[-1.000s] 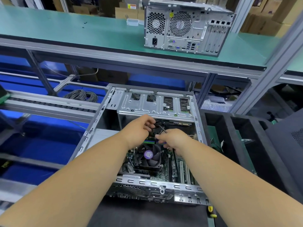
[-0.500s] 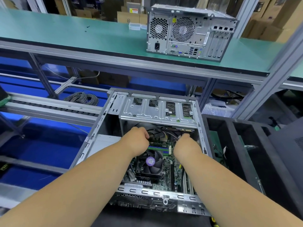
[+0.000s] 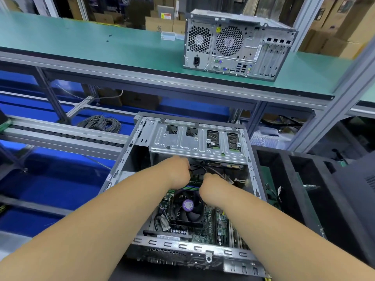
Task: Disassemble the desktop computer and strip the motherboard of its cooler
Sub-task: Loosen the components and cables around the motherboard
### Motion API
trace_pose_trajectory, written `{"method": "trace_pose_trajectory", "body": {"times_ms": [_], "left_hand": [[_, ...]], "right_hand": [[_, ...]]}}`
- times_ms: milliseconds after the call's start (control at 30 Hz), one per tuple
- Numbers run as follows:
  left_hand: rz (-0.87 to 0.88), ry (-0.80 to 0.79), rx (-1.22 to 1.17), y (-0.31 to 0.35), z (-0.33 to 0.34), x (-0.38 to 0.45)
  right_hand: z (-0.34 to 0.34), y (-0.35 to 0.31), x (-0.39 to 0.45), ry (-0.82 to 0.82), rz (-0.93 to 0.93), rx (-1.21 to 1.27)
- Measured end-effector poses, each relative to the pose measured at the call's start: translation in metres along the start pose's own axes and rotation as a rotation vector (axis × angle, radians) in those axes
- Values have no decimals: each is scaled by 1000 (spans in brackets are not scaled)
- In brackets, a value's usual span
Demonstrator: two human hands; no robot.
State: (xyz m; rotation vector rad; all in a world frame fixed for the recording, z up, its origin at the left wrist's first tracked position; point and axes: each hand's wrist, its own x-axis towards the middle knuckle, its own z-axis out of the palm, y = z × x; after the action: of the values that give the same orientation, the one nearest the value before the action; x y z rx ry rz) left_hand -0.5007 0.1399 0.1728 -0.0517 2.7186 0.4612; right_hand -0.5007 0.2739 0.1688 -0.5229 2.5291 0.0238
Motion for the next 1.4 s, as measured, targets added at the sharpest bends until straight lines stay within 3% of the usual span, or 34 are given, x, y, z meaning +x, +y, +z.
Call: {"method": "trace_pose_trajectory", "body": {"times_ms": [100, 167, 300, 433, 600, 733, 900, 1033, 1267, 1400], "left_hand": [[-10, -158, 257, 7, 6, 12], [39, -144, 310, 13, 9, 20], [137, -107, 308, 26, 11, 37], [60, -231, 419, 27, 25, 53], [-37, -278, 466, 30, 29, 59], [4, -231, 354, 24, 27, 62], [28, -151, 316, 18, 30, 61], [56, -144, 336, 17, 31, 59], [67, -160, 448, 20, 31, 57], [44, -144, 473, 15, 32, 55]], "right_hand": [[-3, -1, 28, -245, 73, -235], [2, 10, 58, -261, 113, -236], [2, 26, 82, -212, 183, -102], [8, 34, 95, -129, 260, 10], [11, 30, 102, -121, 310, 141], [21, 30, 102, -8, 302, 211], [22, 30, 103, 21, 346, 332], [28, 29, 103, 154, 360, 398], [33, 29, 97, 249, 294, 305], [30, 32, 98, 199, 321, 335]]}}
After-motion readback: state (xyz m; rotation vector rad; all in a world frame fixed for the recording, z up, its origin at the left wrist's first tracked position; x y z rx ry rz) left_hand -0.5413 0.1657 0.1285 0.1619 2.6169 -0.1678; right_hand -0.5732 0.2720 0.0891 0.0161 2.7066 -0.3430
